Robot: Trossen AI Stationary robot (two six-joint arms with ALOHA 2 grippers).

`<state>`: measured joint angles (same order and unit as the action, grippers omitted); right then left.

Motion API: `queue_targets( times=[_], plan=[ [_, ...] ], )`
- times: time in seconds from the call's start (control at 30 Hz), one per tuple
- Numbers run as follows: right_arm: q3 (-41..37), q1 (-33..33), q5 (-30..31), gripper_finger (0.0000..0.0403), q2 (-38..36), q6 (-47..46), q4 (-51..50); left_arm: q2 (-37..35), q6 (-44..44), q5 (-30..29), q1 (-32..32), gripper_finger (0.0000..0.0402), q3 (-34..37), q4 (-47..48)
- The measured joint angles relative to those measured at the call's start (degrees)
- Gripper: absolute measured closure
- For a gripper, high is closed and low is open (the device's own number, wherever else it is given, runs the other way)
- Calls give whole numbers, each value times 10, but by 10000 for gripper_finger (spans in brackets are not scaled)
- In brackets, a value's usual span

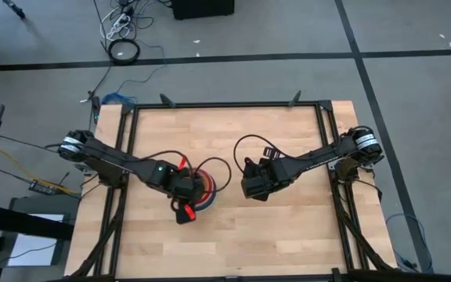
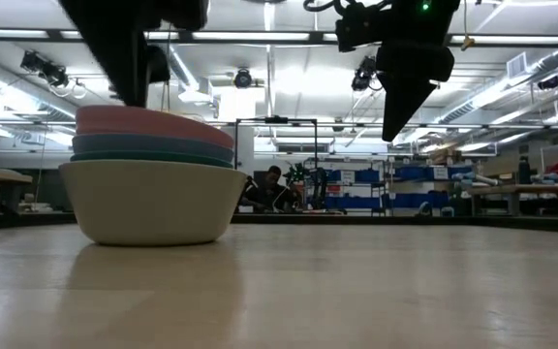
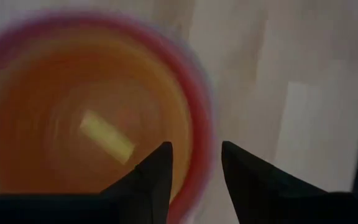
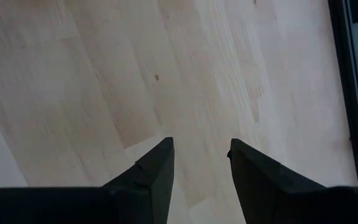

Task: Nest bowls inside each other
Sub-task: Stack the yellow bowl on top of the red bowl, then return to Home Position

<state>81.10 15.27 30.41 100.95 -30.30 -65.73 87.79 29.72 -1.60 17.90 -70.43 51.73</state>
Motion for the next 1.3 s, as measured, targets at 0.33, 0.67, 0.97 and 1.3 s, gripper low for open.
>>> queue_targets(
  times=[0.33,0.67,0.97,1.3],
  plan=[
    [0,0,4,259,0,6,0,-3,7,21,-1,255,-35,27],
    [0,20,114,259,0,100,50,-59,-92,-206,18,255,-130,52],
    [12,45,116,259,-24,201,243,-89,-179,-272,26,255,-154,-114],
    [14,-89,-346,259,-243,413,644,-103,-402,28,-180,254,-139,-504]
  ],
)
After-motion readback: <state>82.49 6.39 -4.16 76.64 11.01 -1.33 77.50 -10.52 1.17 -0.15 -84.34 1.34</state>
